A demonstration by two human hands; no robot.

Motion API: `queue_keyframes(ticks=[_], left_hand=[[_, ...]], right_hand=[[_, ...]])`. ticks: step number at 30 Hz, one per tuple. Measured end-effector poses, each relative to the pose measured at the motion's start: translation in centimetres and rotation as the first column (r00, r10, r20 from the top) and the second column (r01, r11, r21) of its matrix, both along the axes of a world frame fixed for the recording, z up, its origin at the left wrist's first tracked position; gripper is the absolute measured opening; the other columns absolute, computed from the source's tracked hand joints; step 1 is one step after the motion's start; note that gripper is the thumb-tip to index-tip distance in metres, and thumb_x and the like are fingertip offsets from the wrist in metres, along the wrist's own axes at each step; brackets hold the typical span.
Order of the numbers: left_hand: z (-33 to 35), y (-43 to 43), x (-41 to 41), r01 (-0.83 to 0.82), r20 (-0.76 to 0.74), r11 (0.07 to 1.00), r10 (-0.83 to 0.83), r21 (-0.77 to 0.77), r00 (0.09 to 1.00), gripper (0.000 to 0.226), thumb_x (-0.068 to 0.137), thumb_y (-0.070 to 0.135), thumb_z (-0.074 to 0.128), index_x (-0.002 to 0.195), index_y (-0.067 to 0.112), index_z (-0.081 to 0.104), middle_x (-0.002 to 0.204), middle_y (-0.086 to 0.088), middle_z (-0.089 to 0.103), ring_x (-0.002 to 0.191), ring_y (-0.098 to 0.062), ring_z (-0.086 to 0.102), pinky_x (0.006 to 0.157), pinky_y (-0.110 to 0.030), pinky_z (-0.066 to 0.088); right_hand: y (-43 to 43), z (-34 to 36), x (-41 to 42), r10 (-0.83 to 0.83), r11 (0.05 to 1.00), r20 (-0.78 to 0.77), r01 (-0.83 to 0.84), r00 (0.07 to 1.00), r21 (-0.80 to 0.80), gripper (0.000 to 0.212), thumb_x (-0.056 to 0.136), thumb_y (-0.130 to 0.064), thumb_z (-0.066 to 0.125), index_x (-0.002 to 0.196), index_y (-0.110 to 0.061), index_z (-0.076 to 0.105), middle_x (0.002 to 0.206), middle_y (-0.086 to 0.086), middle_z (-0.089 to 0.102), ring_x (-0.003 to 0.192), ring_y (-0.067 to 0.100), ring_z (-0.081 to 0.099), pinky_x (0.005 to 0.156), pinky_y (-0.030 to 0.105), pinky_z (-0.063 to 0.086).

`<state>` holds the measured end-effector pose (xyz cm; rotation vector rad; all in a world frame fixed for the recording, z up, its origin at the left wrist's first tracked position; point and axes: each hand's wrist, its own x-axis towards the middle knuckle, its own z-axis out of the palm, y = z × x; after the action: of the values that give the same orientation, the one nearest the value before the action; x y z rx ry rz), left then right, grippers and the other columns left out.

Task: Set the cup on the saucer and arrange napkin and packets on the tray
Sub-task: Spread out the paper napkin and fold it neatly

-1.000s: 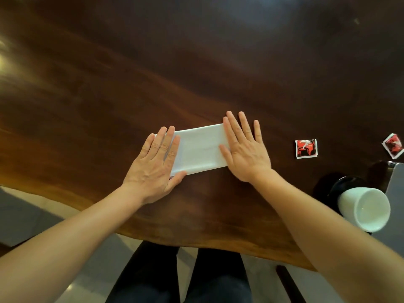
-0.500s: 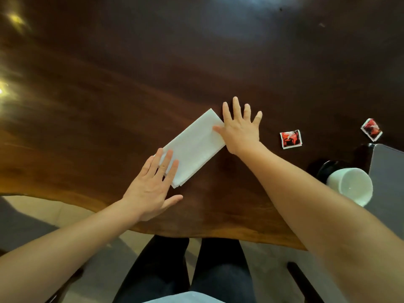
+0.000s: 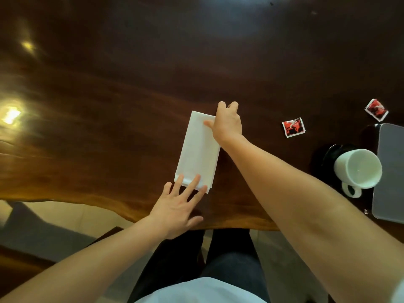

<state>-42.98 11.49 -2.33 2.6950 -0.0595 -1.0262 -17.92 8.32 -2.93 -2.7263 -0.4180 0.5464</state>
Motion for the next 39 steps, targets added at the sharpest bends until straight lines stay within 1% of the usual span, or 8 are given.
queue_keyframes(ticks=[10,18,22,25,28,31,34,39], left_hand=[[0.3,0.2,-0.1,0.028,0.021,1.000,-0.028,0.006,0.999,0.078,0.096,0.071,0.023,0.153,0.041,-0.021,0.165,0.003,-0.029,0.153,-0.041,-0.008,0.119,-0.060,0.012],[0.6,0.4,-0.2,0.015,0.053,1.000,-0.014,-0.019,0.998,0.077,0.099,0.064,0.028,0.154,0.038,-0.019,0.166,0.004,-0.024,0.153,-0.040,-0.005,0.117,-0.057,0.020],[0.5,1.7,-1.0,-0.162,0.144,0.969,0.190,-0.186,0.971,0.076,0.100,0.051,0.041,0.160,0.027,0.001,0.169,0.007,0.004,0.154,-0.025,0.006,0.120,-0.045,0.024],[0.5,2.9,-1.6,-0.499,0.055,0.735,0.584,-0.459,0.810,0.051,0.100,0.021,0.054,0.150,0.026,0.042,0.155,0.010,0.042,0.144,-0.010,0.034,0.115,-0.021,0.027],[0.9,3.6,-1.0,-0.806,-0.139,0.209,0.931,-0.554,0.337,0.041,0.096,-0.005,0.051,0.110,0.027,0.071,0.117,0.009,0.070,0.113,-0.008,0.066,0.100,-0.022,0.051],[1.0,4.4,0.6,-0.834,-0.335,-0.226,0.941,-0.504,-0.053,0.033,0.099,-0.001,0.049,0.099,0.023,0.071,0.107,0.002,0.072,0.097,-0.013,0.073,0.085,-0.033,0.062],[0.6,4.8,1.6,-0.865,-0.275,-0.190,0.960,-0.465,-0.063,0.018,0.102,0.014,0.054,0.100,0.024,0.068,0.107,0.001,0.072,0.091,-0.014,0.073,0.075,-0.030,0.063],[-0.1,4.8,3.3,-0.901,-0.137,0.043,0.984,-0.433,0.113,0.018,0.096,0.028,0.066,0.114,0.026,0.066,0.110,0.003,0.069,0.096,-0.016,0.069,0.076,-0.034,0.063]], right_hand=[[0.2,2.1,1.4,0.112,0.992,-0.183,-0.121,0.977,-0.038,0.022,0.090,-0.007,0.064,0.112,-0.011,0.066,0.108,0.010,0.063,0.104,0.027,0.057,0.087,0.043,0.057],[-2.5,5.7,-3.2,0.326,0.933,0.009,-0.324,0.945,0.155,0.011,0.094,-0.010,0.062,0.101,-0.016,0.068,0.096,-0.001,0.058,0.086,0.016,0.058,0.066,0.022,0.046],[-5.2,6.5,-7.6,0.404,0.889,0.124,-0.421,0.906,0.178,0.019,0.090,-0.005,0.065,0.106,-0.013,0.068,0.101,0.002,0.065,0.089,0.017,0.057,0.074,0.030,0.053],[-6.8,6.3,-10.6,0.500,0.842,0.178,-0.524,0.847,0.130,0.023,0.084,-0.002,0.067,0.105,-0.011,0.069,0.103,0.007,0.067,0.090,0.024,0.058,0.074,0.038,0.052],[-7.7,5.1,-13.1,0.579,0.801,0.192,-0.597,0.792,0.049,0.021,0.081,-0.003,0.066,0.101,-0.010,0.069,0.104,0.010,0.066,0.091,0.030,0.056,0.071,0.041,0.048],[-8.1,3.6,-15.0,0.609,0.783,0.188,-0.622,0.770,0.010,0.020,0.080,-0.007,0.071,0.099,-0.010,0.068,0.103,0.012,0.065,0.092,0.031,0.056,0.070,0.041,0.048],[-8.3,2.3,-16.3,0.634,0.768,0.159,-0.641,0.757,-0.008,0.027,0.077,-0.012,0.079,0.101,-0.010,0.067,0.103,0.011,0.065,0.092,0.030,0.056,0.074,0.041,0.049],[-9.0,1.2,-16.6,0.668,0.741,0.125,-0.672,0.734,-0.013,0.030,0.079,-0.012,0.079,0.106,-0.009,0.067,0.108,0.011,0.065,0.097,0.030,0.056,0.079,0.040,0.051]])
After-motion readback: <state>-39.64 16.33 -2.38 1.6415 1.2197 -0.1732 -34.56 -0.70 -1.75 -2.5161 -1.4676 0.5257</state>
